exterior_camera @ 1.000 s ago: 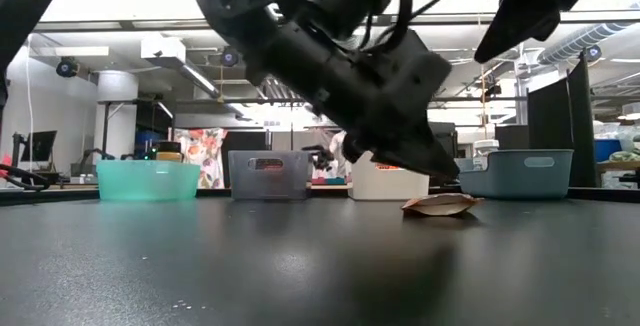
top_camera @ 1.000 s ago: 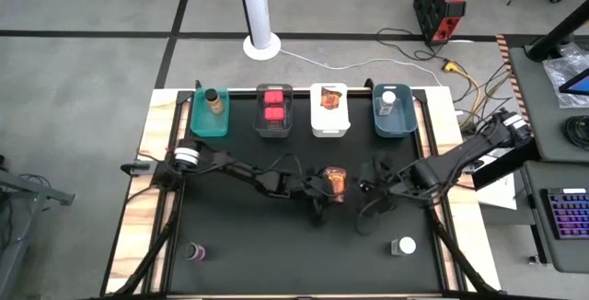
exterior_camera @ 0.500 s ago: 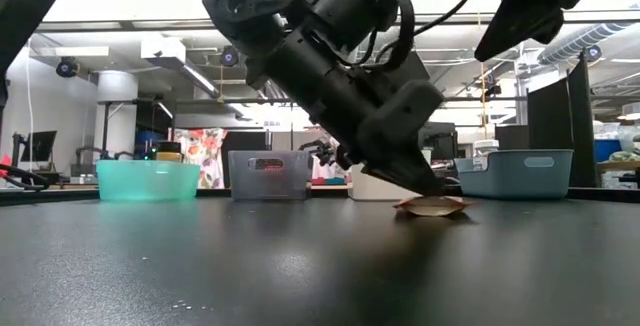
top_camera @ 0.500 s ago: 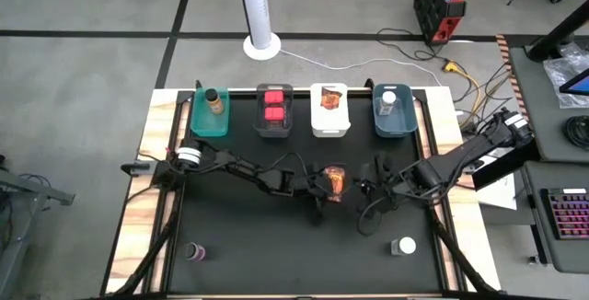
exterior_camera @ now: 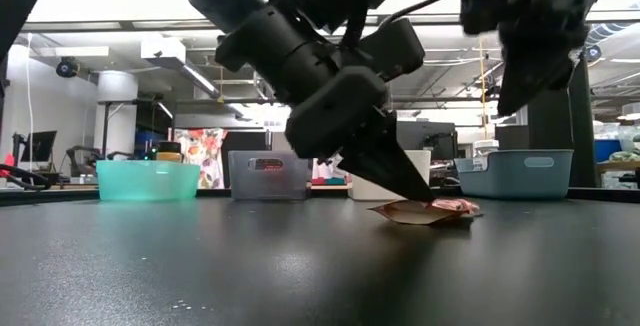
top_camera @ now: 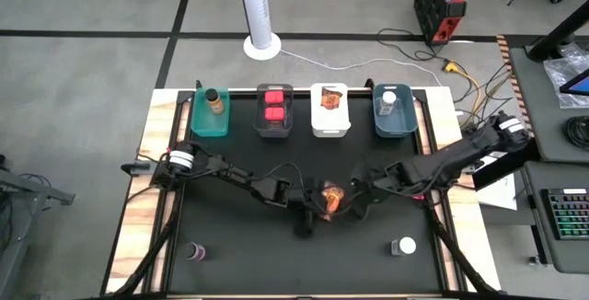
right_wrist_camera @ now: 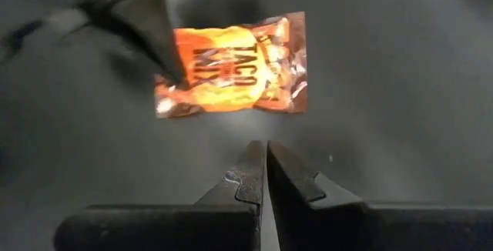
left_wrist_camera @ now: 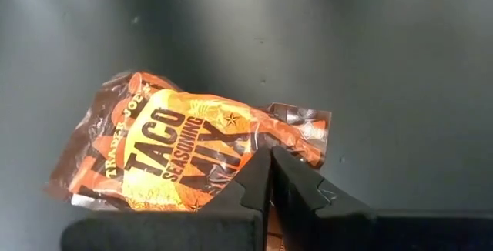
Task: Sort spices by type
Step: Put the orange seasoning pack into the white bin
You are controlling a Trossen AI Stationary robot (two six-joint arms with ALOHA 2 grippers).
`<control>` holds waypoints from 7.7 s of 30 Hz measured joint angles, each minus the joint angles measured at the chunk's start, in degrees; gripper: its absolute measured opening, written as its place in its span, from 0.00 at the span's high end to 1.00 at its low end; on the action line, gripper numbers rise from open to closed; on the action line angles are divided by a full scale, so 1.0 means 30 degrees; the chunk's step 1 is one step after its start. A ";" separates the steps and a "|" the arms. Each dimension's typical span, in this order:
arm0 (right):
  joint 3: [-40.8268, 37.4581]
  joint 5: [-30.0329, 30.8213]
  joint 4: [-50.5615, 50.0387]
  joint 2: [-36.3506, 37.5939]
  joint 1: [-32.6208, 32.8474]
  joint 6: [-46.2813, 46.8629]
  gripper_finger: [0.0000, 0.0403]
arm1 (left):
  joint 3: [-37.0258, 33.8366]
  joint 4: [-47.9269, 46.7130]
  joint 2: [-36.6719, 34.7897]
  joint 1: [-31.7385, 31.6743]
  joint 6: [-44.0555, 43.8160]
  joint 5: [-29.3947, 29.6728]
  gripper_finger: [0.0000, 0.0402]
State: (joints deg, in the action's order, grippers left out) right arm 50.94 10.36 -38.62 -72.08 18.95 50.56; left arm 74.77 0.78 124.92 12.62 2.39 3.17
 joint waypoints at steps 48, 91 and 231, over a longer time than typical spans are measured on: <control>-0.3526 -0.6854 1.2419 -0.5900 -0.4155 -0.5129 0.50 | -0.0179 0.0372 -0.0087 0.0619 0.3040 -0.0353 1.00; -0.1386 -0.2296 0.1588 0.2143 -0.4782 -0.9164 0.98 | -0.0302 -0.1213 -0.3769 0.1044 0.2565 0.1272 1.00; 0.9938 0.4911 -0.0450 -1.0184 -1.3955 -2.9642 0.97 | -0.8601 -0.4004 -2.1260 0.9782 -0.1332 1.7271 1.00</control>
State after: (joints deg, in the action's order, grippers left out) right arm 80.75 25.09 -39.97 -102.63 -22.92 -38.37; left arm 48.97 -11.24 61.14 41.97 -1.61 54.98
